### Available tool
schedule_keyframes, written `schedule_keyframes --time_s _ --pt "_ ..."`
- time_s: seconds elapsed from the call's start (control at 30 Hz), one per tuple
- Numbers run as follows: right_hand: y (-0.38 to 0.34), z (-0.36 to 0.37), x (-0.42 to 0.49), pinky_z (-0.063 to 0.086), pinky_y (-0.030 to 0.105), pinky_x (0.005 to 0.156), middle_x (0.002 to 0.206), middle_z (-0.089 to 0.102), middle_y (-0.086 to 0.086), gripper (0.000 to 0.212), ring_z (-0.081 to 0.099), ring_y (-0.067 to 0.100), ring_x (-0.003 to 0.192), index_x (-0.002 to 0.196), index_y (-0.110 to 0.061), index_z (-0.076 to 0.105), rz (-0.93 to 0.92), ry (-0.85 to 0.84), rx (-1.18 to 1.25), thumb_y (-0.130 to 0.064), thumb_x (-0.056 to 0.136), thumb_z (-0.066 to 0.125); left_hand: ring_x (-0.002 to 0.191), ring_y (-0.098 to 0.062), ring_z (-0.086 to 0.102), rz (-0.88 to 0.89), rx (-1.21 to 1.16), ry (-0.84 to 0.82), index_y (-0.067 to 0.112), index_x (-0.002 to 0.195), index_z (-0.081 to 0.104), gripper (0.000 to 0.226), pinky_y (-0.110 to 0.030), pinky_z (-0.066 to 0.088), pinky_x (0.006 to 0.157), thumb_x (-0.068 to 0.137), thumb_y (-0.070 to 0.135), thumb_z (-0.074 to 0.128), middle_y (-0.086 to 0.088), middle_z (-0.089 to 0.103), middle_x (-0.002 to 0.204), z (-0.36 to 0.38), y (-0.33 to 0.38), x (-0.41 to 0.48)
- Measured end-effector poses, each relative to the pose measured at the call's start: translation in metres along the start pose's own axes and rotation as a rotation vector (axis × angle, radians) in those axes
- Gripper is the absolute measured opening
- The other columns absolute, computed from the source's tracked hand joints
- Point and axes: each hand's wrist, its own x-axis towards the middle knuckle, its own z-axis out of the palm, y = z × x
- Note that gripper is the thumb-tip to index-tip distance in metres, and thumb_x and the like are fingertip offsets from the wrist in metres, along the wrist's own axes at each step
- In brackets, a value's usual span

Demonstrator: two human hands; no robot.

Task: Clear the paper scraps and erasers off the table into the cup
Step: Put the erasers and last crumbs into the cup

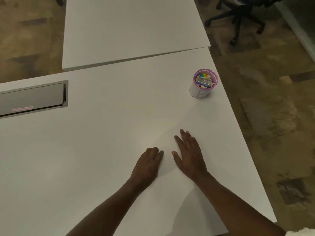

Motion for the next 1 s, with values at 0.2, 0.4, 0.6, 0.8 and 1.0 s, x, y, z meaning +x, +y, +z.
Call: schedule_keyframes --time_s 0.2,0.4,0.6,0.8,1.0 --pt "0.007 0.01 -0.002 0.02 0.043 0.124 0.168 0.012 0.005 0.06 0.011 0.023 0.155 0.156 -0.02 0.028 -0.027 0.035 -0.028 -0.045 0.102 0.038 0.07 -0.025 0.05 0.146 0.053 -0.042 0.007 0.089 0.059 0.015 -0.034 0.045 0.058 0.083 -0.003 0.049 -0.01 0.057 0.085 -0.014 -0.004 0.017" --pt "0.008 0.012 -0.003 0.023 0.043 0.123 0.167 0.013 0.003 0.061 0.013 0.023 0.155 0.156 -0.021 0.028 -0.027 0.054 -0.013 -0.044 0.101 0.042 0.071 -0.02 0.048 0.208 0.085 -0.137 0.015 0.093 0.052 0.025 -0.03 0.042 0.059 0.085 0.009 0.029 -0.003 0.054 0.086 -0.021 -0.01 0.026" --pt "0.009 0.016 -0.003 0.022 0.042 0.124 0.168 0.011 0.003 0.062 0.012 0.022 0.155 0.157 -0.022 0.026 -0.02 0.057 -0.013 -0.045 0.101 0.04 0.073 -0.024 0.046 0.055 -0.019 -0.277 0.011 0.092 0.05 0.005 -0.036 0.041 0.064 0.088 0.012 0.05 -0.007 0.053 0.088 -0.022 -0.013 0.058" --pt "0.011 0.021 -0.004 0.023 0.043 0.123 0.168 0.013 0.003 0.065 0.014 0.023 0.155 0.157 -0.022 0.025 -0.024 0.073 0.022 -0.047 0.1 0.042 0.063 -0.009 0.05 -0.305 -0.481 -0.152 0.006 0.087 0.056 0.016 -0.024 0.036 0.06 0.098 0.014 0.048 0.002 0.059 0.076 -0.042 0.015 0.142" --pt "0.01 0.021 -0.003 0.024 0.042 0.123 0.168 0.013 0.003 0.064 0.014 0.022 0.155 0.157 -0.024 0.028 -0.006 0.076 0.029 -0.049 0.1 0.042 0.077 -0.014 0.059 -0.384 -0.639 0.132 0.01 0.096 0.068 0.013 -0.025 0.045 0.067 0.095 0.012 0.056 0.001 0.07 0.089 -0.074 0.049 0.241"
